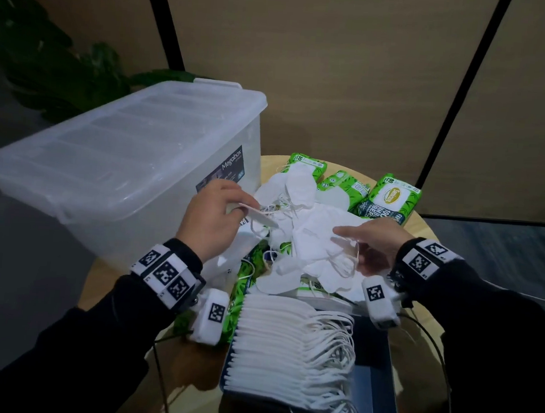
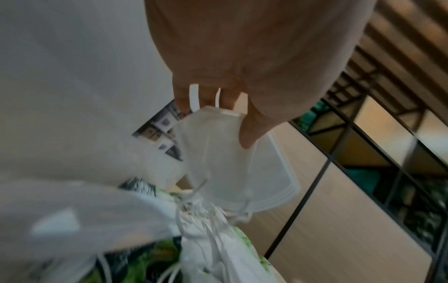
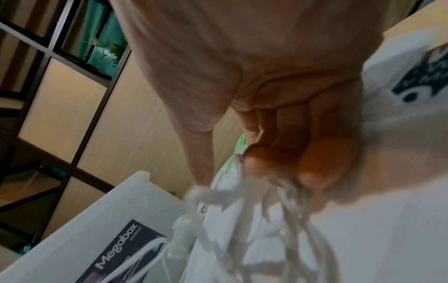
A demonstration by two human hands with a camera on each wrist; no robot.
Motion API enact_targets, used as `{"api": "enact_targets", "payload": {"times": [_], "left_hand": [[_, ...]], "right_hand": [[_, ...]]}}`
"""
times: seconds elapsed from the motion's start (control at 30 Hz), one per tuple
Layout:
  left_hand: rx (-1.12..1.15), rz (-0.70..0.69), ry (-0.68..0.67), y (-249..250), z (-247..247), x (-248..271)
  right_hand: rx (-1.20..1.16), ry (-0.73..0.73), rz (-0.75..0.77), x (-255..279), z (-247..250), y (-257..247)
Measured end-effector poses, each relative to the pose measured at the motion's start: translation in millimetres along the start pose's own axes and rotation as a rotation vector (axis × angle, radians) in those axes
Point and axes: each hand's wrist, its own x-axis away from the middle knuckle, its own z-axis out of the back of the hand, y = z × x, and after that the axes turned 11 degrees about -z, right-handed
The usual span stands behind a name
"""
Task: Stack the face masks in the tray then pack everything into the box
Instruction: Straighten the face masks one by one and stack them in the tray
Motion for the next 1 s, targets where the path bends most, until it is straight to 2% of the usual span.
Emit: {"api": "enact_targets", "payload": {"times": [0.07, 0.13, 0.2, 0.3, 0.4, 0.47, 0.63, 0.77, 0.83, 0.93, 1.0], "left_hand": [[0.131, 0.047, 0.069, -0.2, 0.6, 3.6], [0.213, 0.05, 0.168, 5.0, 4.8, 5.1], [0.267, 0.064, 0.212, 10.8, 9.8, 5.7], [0.333, 0.086, 0.163, 15.1, 15.9, 6.0], [0.318, 0.073, 0.081, 18.1, 20.3, 6.7], [0.319, 0.066, 0.047, 20.0, 21.0, 6.3], [0.272, 0.037, 0.112, 16.5, 20.2, 7.1], [0.416, 0.144, 0.132, 15.9, 21.9, 6.6], [0.4, 0.145, 0.136, 16.5, 22.7, 5.8], [0.466, 0.167, 0.121, 22.3, 22.4, 5.4], [0.643, 0.207, 0.052, 27.5, 20.3, 6.4]], "right_hand": [[0.067, -0.003, 0.029, 0.4, -4.8, -0.1], [0.03, -0.001, 0.063, -1.7, -8.9, -0.8], [0.006, 0.11, 0.157, -2.3, -12.0, -4.2], [-0.107, 0.221, 0.366, 3.3, -16.7, -14.1], [-0.253, 0.219, 0.435, 10.7, -17.9, -19.1], [-0.254, 0.269, 0.441, 7.6, -16.7, -17.4], [-0.216, 0.351, 0.411, 4.7, -17.3, -11.8], [-0.252, 0.455, 0.393, 8.0, -11.6, -18.7], [-0.284, 0.499, 0.362, 2.1, -7.4, -20.4], [-0.44, 0.408, 0.374, 10.0, -11.8, -24.3], [-0.552, 0.332, 0.38, 11.5, -14.5, -25.2]]}}
